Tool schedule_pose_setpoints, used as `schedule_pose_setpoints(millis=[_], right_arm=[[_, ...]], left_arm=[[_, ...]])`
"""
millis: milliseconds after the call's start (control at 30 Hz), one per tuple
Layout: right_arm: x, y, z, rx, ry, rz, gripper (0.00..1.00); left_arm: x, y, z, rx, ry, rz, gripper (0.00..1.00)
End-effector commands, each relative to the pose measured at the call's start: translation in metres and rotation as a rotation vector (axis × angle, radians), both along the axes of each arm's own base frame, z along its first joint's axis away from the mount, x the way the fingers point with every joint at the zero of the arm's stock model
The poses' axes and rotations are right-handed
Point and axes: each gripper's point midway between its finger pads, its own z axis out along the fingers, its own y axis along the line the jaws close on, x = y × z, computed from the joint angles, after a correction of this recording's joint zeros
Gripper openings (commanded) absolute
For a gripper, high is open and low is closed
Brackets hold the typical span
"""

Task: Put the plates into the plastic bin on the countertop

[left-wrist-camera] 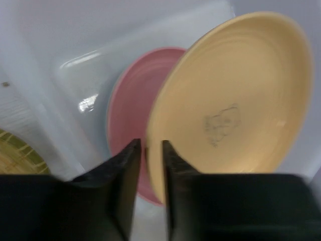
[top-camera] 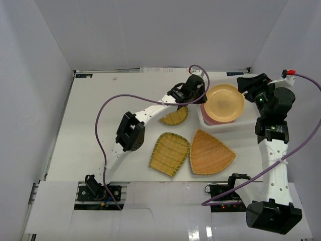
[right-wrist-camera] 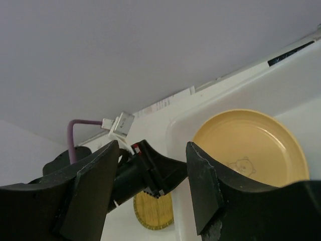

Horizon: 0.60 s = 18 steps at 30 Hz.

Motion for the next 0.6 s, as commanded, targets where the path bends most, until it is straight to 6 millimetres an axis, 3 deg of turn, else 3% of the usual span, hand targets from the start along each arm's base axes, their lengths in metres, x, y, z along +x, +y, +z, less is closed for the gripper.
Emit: schedule_pose_setpoints(millis=[0,67,100,167,233,267,300,333,367,400,433,467,500,533,567], right_arm=[[-0.001,0.019,-0.007,-0.033,0.009,0.084,0.63],[0.0,0.024,-0.02,-0.037,0.038,0.105,0.64],[-0.001,0.03,-0.024,-0.048,0.043,0.132,0.65],[0.0,0.038,-0.031,-0.06,0.058,0.169,0.66],[-0.004,0.056,-0.034,-0.082,0.064,0.242,0.67],[-0.007,0.073,-0.034,-0.095,0.061,0.294,0.67],[-0.012,0.089,-0.035,-0.113,0.06,0.341,0.68],[-0.015,0.101,-0.037,-0.148,0.06,0.378,0.67],[-0.024,0.127,-0.044,-0.168,0.077,0.462,0.67],[-0.028,0.138,-0.047,-0.187,0.083,0.487,0.67],[-0.033,0.15,-0.054,-0.222,0.086,0.523,0.67],[-0.047,0.172,-0.058,-0.24,0.087,0.591,0.68],[-0.05,0.177,-0.062,-0.253,0.09,0.582,0.67],[-0.058,0.185,-0.078,-0.261,0.113,0.606,0.67],[-0.075,0.201,-0.078,-0.262,0.09,0.66,0.67]], left_arm=[[0.0,-0.007,0.041,-0.083,-0.025,-0.003,0.37],[0.001,-0.005,0.049,-0.084,-0.049,-0.003,0.63],[0.005,-0.002,0.054,-0.083,-0.071,0.012,0.82],[0.009,0.007,0.08,-0.091,-0.122,0.02,0.94],[0.018,0.026,0.097,-0.088,-0.15,0.049,0.98],[0.018,0.041,0.125,-0.111,-0.181,0.063,0.98],[0.028,0.062,0.136,-0.118,-0.193,0.093,0.98],[0.027,0.075,0.118,-0.085,-0.158,0.098,0.97],[0.028,0.091,0.118,-0.08,-0.149,0.113,0.95],[0.03,0.123,0.143,-0.113,-0.166,0.153,0.93],[0.024,0.138,0.102,-0.081,-0.091,0.143,0.88],[0.022,0.157,0.093,-0.084,-0.066,0.163,0.85],[0.028,0.181,0.088,-0.122,-0.044,0.193,0.82],[0.019,0.197,0.09,-0.139,-0.037,0.199,0.79],[0.005,0.213,0.044,-0.095,0.054,0.205,0.76]])
